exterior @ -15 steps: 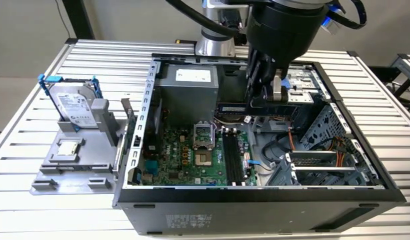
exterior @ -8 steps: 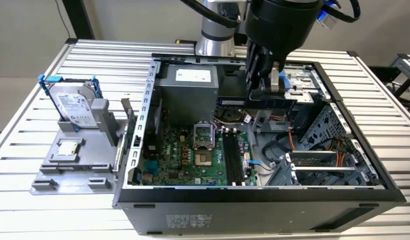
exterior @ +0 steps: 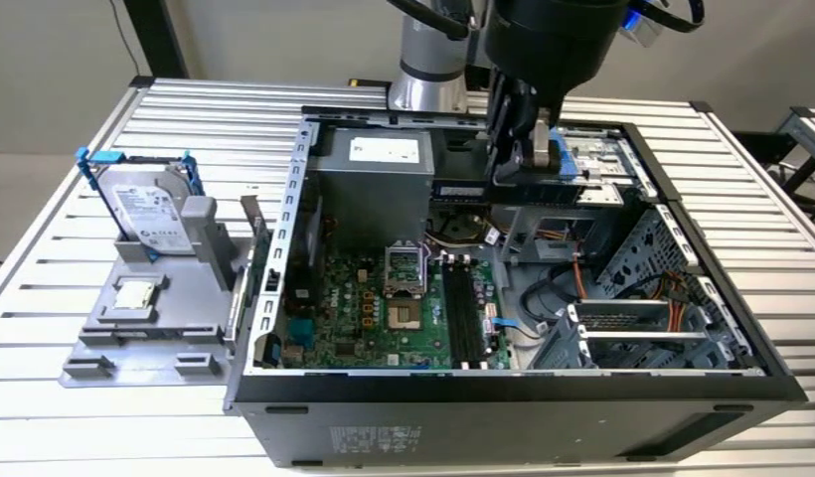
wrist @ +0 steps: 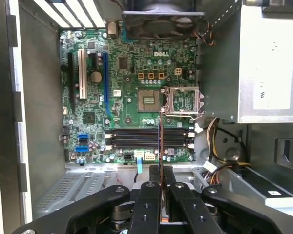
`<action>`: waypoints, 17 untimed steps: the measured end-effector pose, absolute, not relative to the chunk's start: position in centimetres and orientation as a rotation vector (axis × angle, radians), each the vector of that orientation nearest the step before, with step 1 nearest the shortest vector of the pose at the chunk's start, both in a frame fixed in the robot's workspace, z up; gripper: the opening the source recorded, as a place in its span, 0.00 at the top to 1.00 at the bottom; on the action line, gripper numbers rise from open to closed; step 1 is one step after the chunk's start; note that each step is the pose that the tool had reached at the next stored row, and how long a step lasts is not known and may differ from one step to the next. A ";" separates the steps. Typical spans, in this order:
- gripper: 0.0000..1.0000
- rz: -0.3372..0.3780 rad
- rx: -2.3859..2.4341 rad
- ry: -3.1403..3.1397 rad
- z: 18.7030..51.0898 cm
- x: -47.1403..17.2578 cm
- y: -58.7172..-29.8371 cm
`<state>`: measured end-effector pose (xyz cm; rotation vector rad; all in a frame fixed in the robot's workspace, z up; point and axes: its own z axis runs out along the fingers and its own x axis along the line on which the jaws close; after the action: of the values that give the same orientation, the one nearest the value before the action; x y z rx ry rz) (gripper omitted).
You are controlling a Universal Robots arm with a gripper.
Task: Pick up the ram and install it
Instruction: 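Pick up the ram and move it above insertion slot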
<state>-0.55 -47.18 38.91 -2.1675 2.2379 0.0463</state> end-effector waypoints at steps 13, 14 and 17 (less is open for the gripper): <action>1.00 0.046 -2.168 2.238 38.9 -0.3 -44.9; 1.00 0.046 -2.168 2.238 38.9 -0.3 -44.8; 1.00 0.046 -2.168 2.238 38.9 -0.2 -44.8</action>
<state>-0.21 -44.75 38.90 -2.1676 2.2380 0.0464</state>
